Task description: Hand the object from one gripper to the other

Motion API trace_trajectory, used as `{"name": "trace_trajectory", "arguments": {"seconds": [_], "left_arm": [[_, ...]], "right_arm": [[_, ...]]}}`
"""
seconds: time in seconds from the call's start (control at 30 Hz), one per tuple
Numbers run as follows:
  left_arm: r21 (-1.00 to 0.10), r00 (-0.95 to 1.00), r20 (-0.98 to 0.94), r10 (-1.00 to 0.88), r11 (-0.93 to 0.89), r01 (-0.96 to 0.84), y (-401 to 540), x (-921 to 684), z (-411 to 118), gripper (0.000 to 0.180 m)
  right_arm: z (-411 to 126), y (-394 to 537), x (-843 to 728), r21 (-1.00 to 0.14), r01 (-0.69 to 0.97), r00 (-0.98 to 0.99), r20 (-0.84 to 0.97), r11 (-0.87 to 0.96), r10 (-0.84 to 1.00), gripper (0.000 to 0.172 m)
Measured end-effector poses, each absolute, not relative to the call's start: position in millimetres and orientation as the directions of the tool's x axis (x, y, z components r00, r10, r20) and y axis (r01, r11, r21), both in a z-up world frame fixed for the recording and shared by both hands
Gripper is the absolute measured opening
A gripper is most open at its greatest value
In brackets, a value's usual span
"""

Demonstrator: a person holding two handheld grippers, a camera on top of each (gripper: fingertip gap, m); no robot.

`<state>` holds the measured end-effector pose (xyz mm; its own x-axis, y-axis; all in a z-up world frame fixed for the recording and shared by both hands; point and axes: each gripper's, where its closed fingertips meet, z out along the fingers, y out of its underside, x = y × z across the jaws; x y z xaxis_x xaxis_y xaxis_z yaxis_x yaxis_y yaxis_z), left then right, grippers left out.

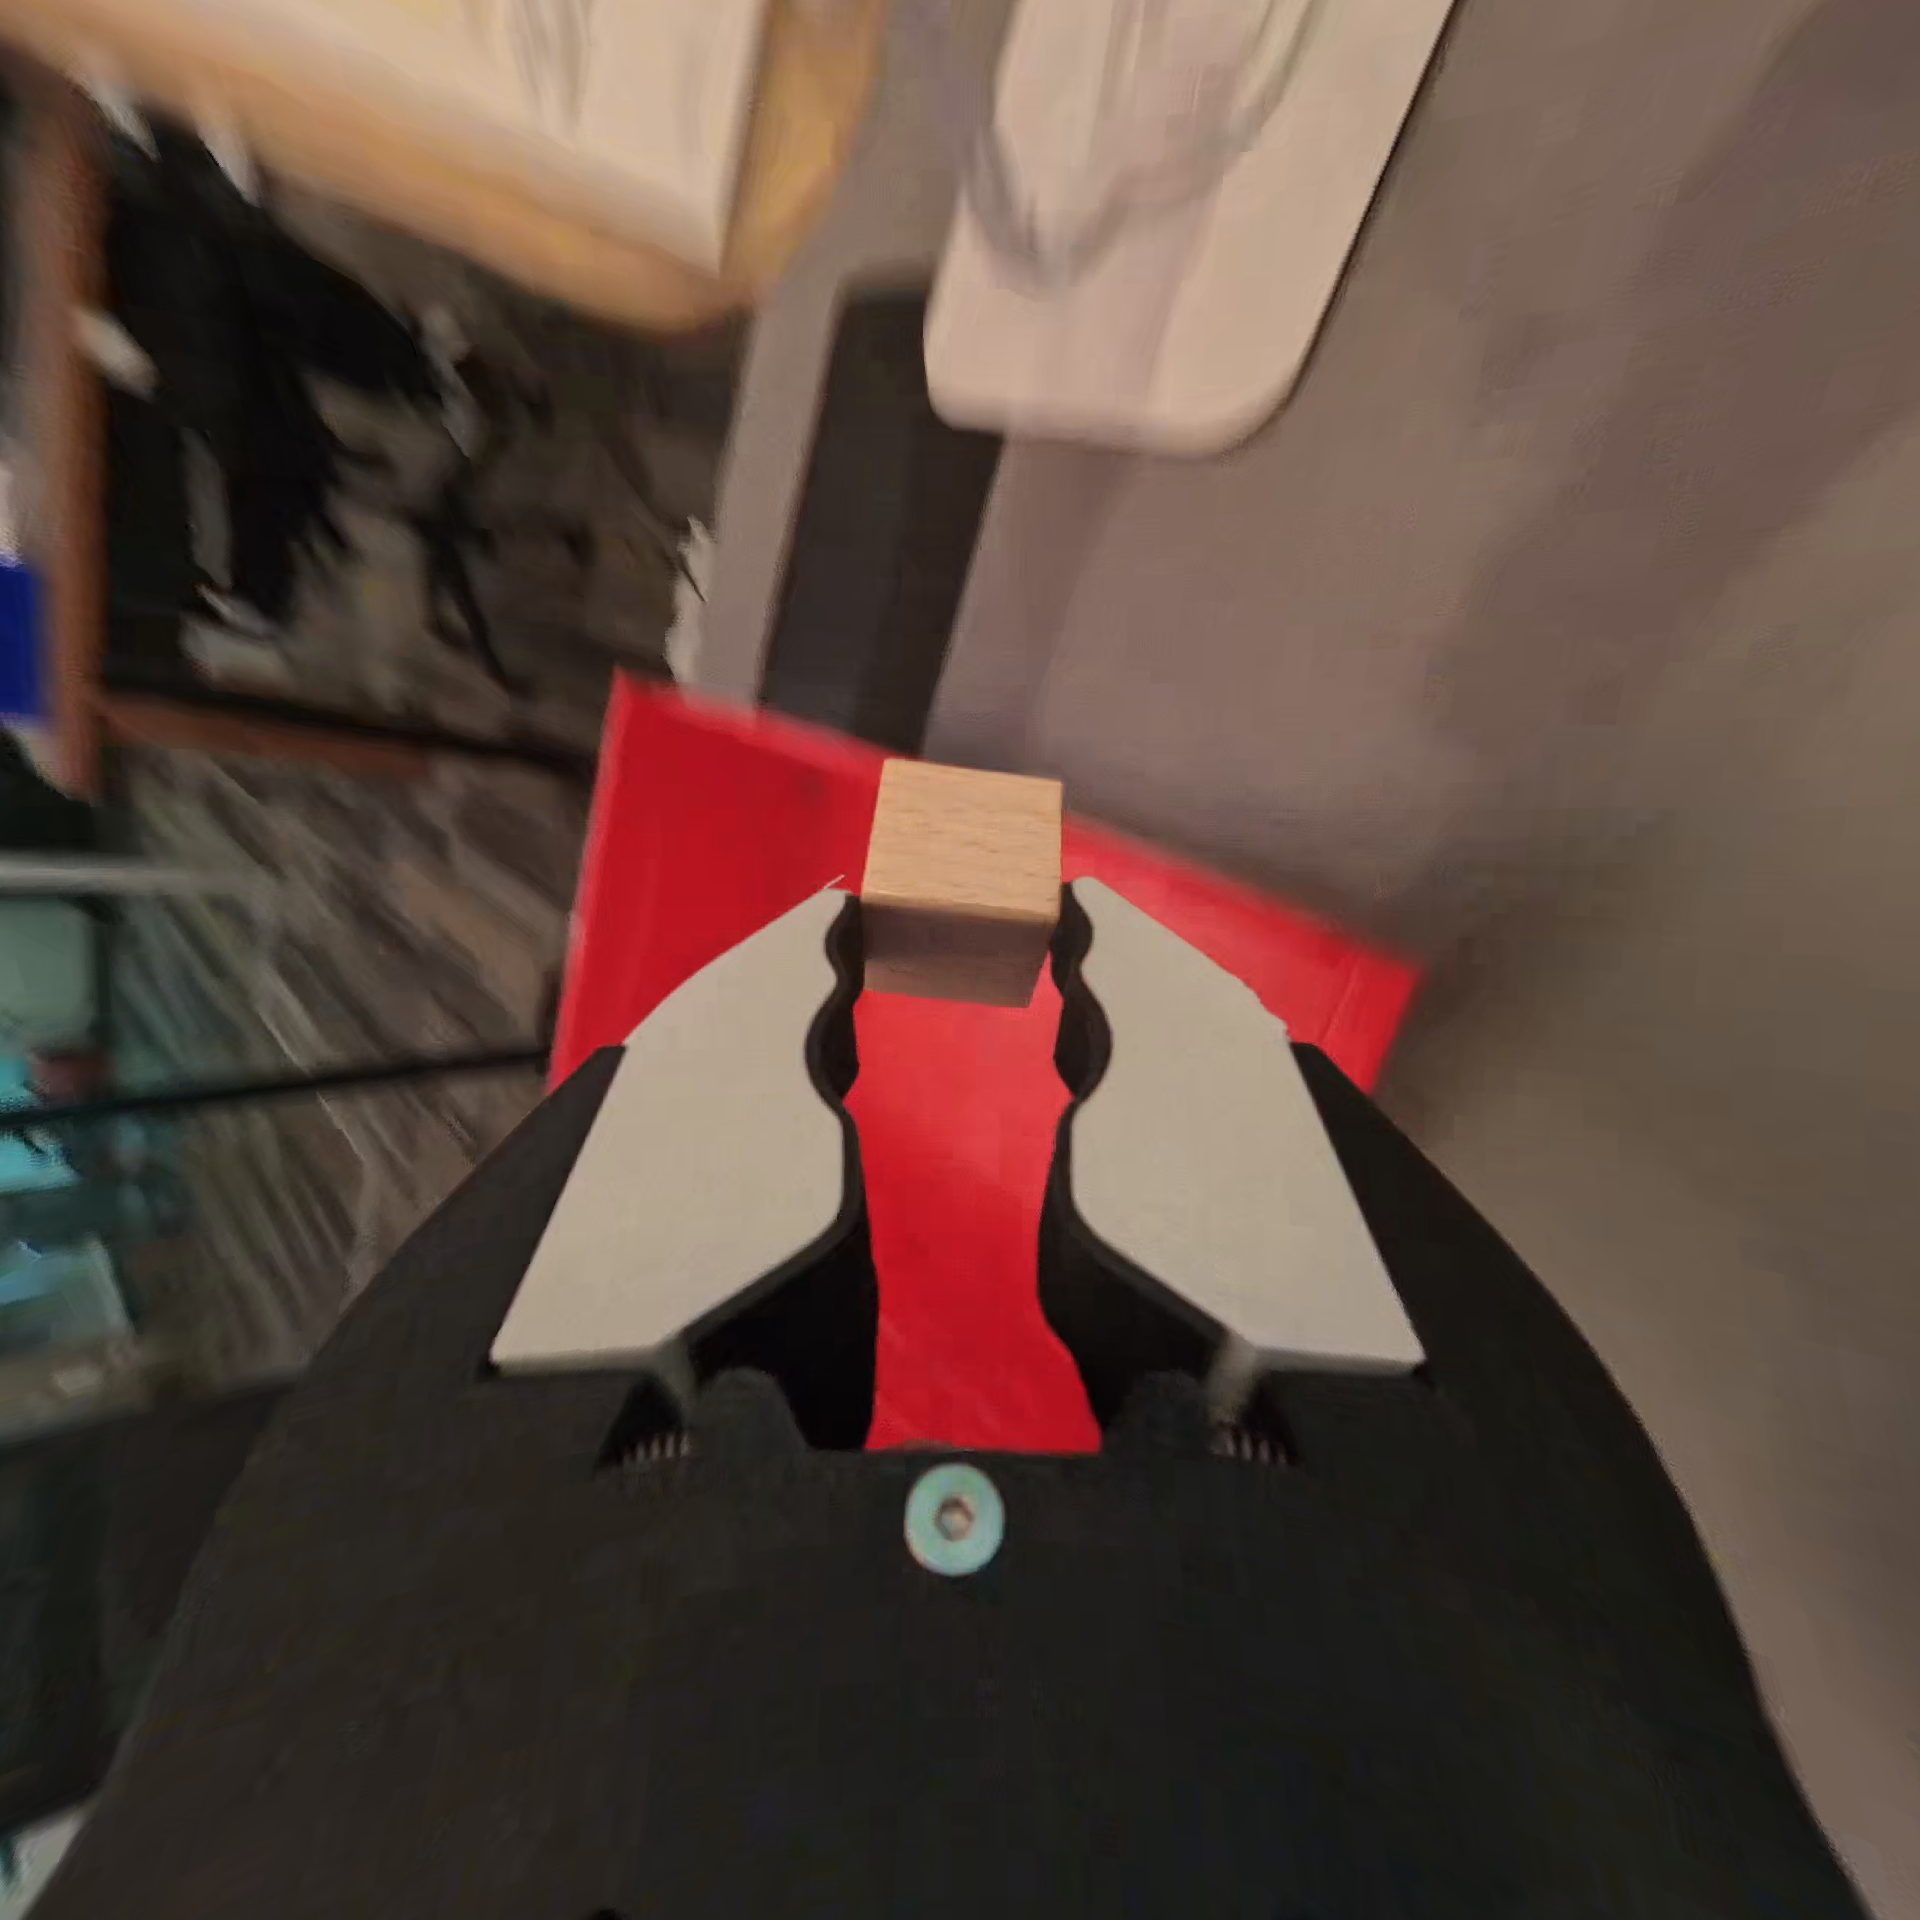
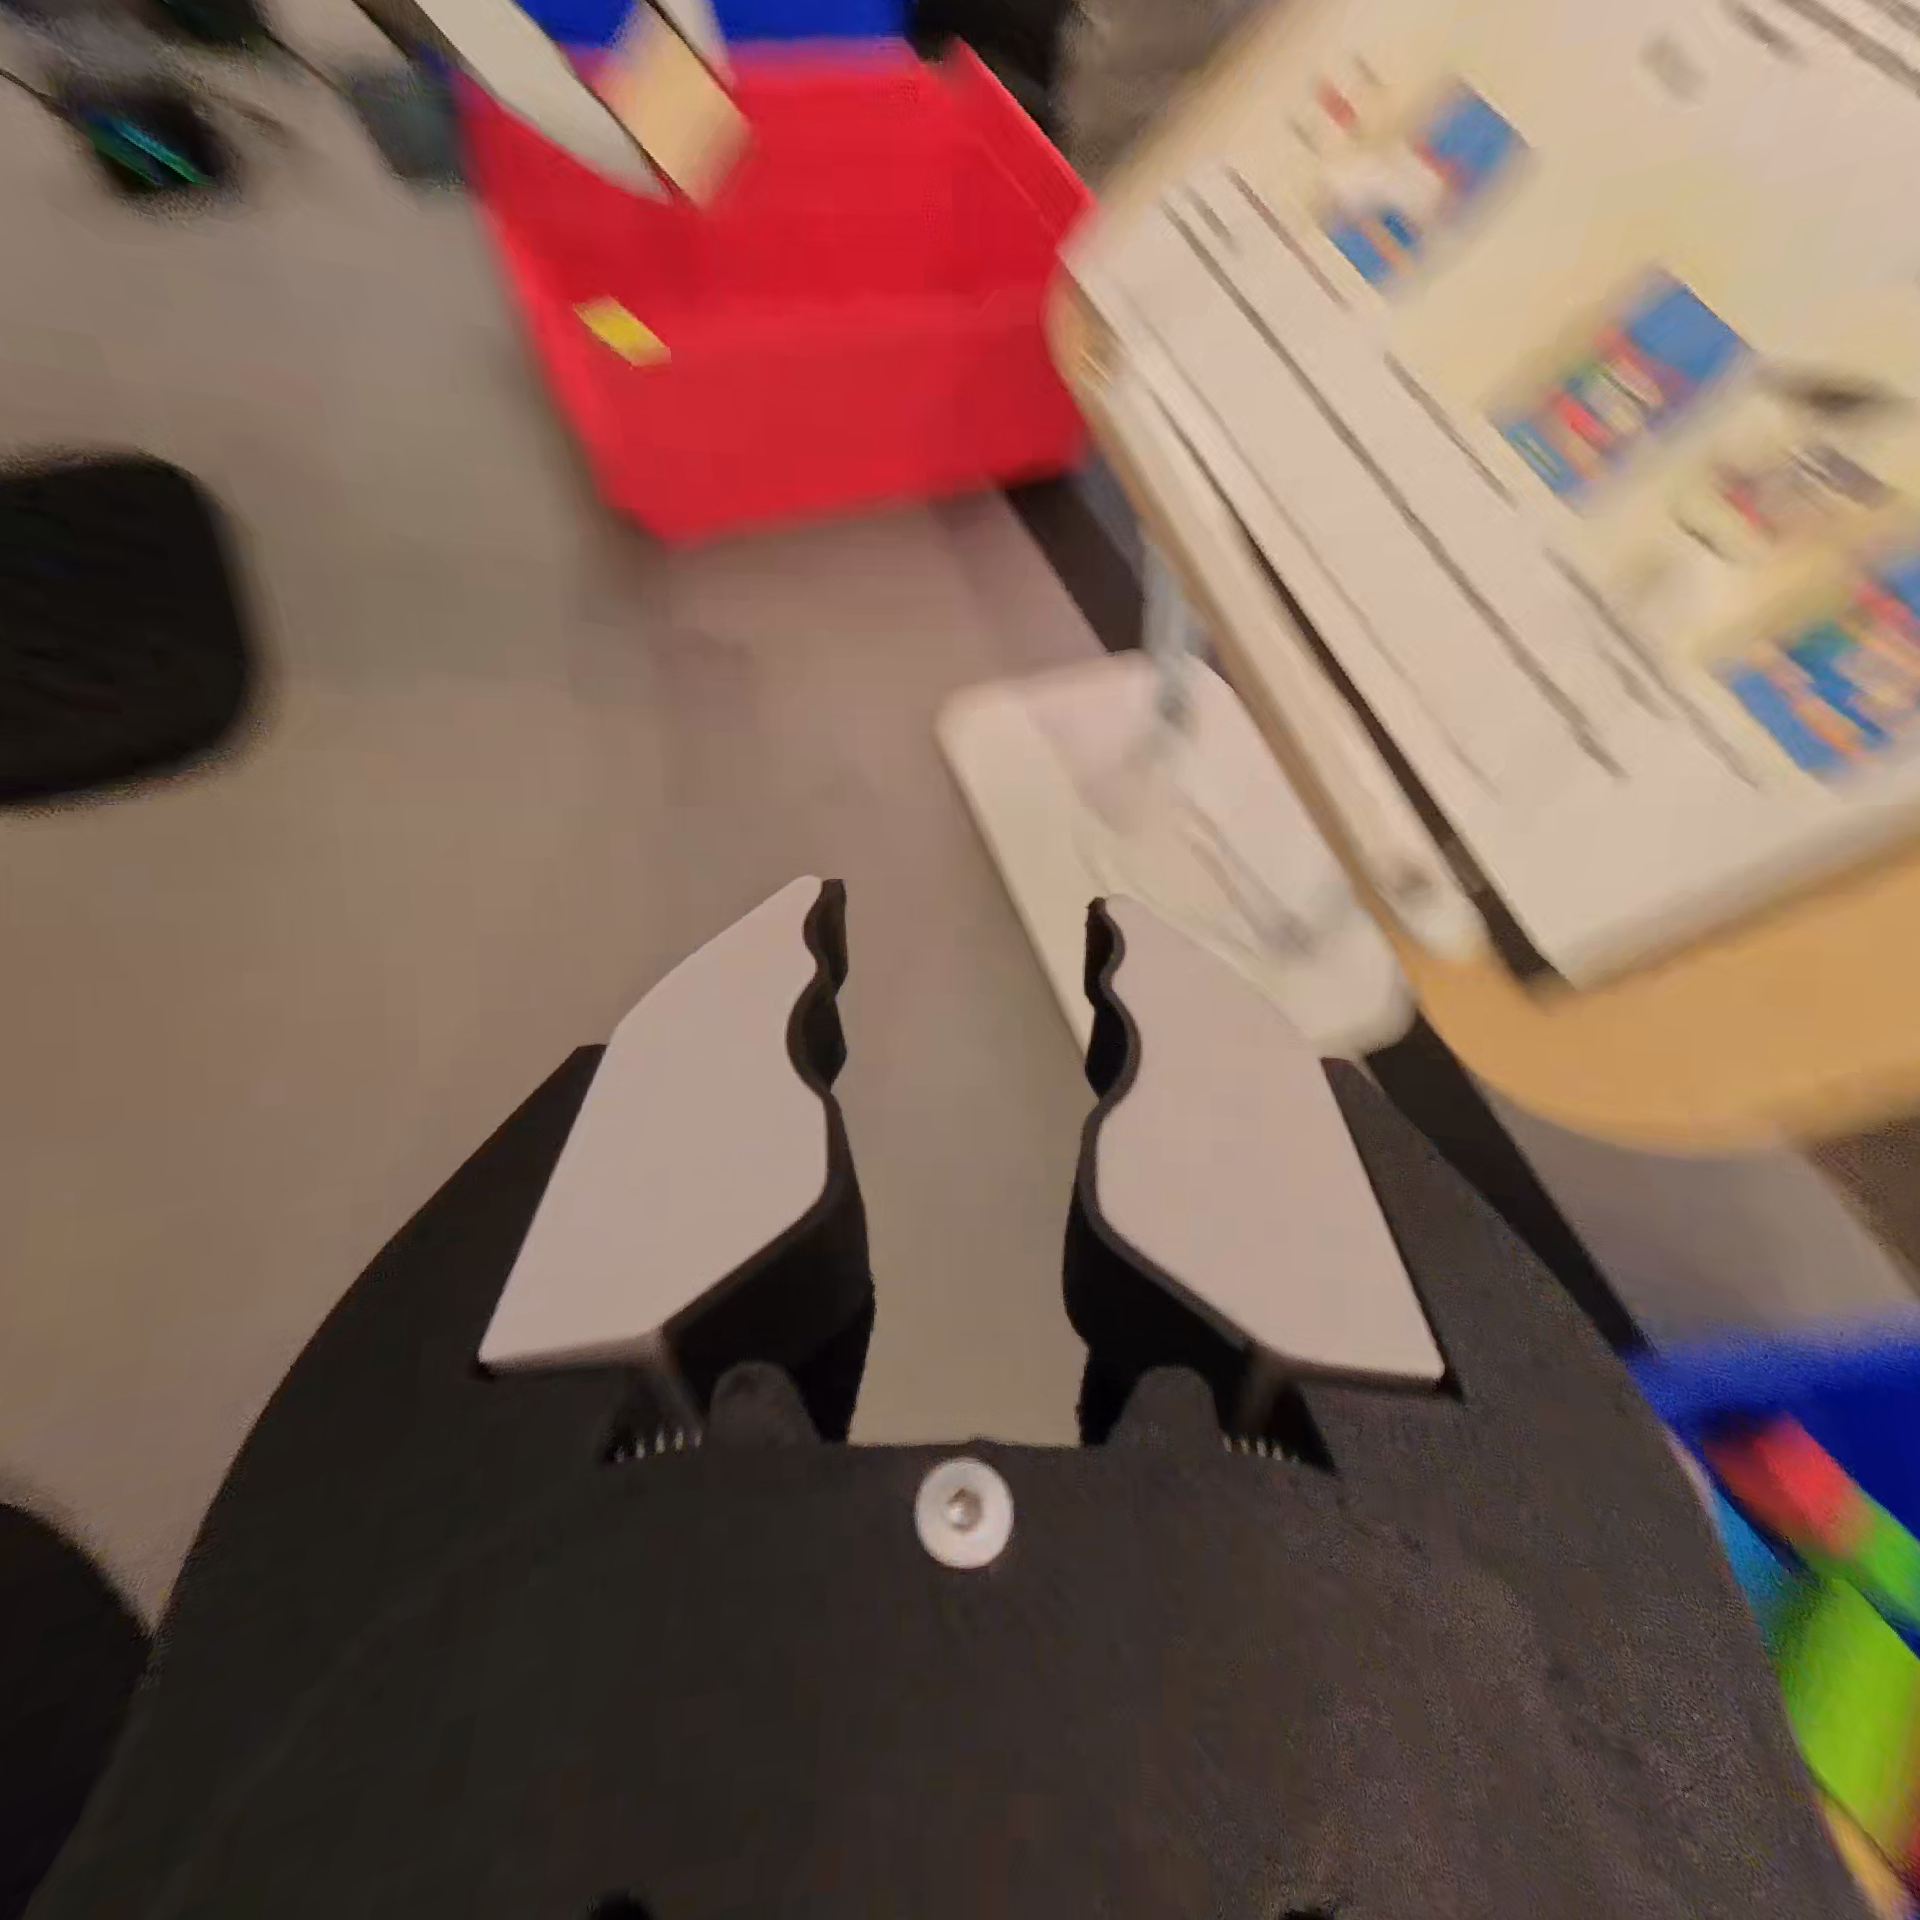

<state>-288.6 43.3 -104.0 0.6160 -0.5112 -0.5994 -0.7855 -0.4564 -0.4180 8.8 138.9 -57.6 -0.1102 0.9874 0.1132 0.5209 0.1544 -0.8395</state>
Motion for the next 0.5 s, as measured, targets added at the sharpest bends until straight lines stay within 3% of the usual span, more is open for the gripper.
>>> {"name": "trace_trajectory", "arguments": {"seconds": [0.1, 0.2, 0.37, 0.5], "left_arm": [[-0.475, 0.530, -0.692, -0.491, -0.243, -0.845, 52, -206, -72, 0.035], [-0.482, 0.455, -0.757, -0.469, -0.069, -0.874, 52, -139, -54, 0.035], [-0.482, 0.399, -0.800, -0.448, 0.086, -0.872, 43, -80, -42, 0.035], [-0.500, 0.394, -0.799, -0.455, 0.138, -0.855, 42, -60, -43, 0.035]], "right_arm": [[-46, 80, -36, -0.919, 0.395, -0.320, -0.129, 0.009, 0.939, 0.048], [-42, 53, -61, -0.923, 0.362, -0.440, -0.293, -0.130, 0.849, 0.056], [-46, 37, -70, -0.900, 0.381, -0.533, -0.402, -0.213, 0.744, 0.056], [-46, 26, -66, -0.891, 0.372, -0.596, -0.444, -0.260, 0.669, 0.042]]}}
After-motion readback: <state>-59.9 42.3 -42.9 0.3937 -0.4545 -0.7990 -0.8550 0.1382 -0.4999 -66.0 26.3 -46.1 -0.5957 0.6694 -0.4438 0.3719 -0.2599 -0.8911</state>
